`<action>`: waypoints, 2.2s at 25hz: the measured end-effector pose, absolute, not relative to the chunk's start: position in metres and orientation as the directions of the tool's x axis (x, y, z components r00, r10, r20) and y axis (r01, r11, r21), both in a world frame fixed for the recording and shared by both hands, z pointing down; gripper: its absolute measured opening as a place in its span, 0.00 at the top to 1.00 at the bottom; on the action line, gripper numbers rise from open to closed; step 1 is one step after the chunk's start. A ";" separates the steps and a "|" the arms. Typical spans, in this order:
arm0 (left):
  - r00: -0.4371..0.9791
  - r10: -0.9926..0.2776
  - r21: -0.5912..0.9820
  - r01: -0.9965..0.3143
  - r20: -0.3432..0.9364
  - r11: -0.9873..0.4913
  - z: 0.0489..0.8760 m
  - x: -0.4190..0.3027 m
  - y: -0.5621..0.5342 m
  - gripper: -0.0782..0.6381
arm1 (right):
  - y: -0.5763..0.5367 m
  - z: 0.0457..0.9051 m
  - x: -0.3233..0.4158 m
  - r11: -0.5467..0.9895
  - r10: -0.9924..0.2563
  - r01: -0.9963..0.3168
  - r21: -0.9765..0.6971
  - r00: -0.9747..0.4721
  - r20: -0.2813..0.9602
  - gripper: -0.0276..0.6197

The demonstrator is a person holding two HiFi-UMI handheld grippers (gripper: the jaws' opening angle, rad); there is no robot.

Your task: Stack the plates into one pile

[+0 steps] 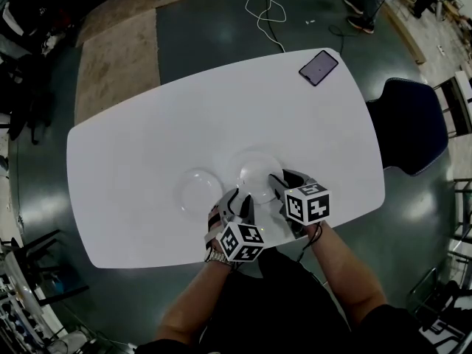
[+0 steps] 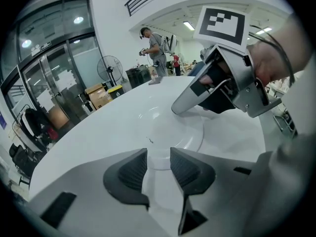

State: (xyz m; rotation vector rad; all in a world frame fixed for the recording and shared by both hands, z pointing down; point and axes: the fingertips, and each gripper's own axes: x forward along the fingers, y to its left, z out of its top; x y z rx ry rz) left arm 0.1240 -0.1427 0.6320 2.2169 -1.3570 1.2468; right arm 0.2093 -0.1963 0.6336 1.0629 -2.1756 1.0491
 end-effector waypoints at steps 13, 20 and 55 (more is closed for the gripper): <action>0.218 -0.606 -0.176 -0.834 0.765 -0.522 0.632 0.118 -0.145 0.67 | -0.199 0.629 0.203 0.374 -0.429 -0.790 -0.486 -0.611 0.665 0.81; 0.222 -0.636 -0.175 -0.848 0.739 -0.500 0.620 0.111 -0.145 0.72 | -0.197 0.618 0.204 0.288 -0.454 -0.767 -0.574 -0.637 0.624 0.86; 0.288 -0.776 0.373 -0.925 0.561 -0.074 0.536 -0.073 -0.059 0.87 | -0.134 0.531 0.101 0.323 -0.577 -0.755 -0.571 -0.636 0.513 0.91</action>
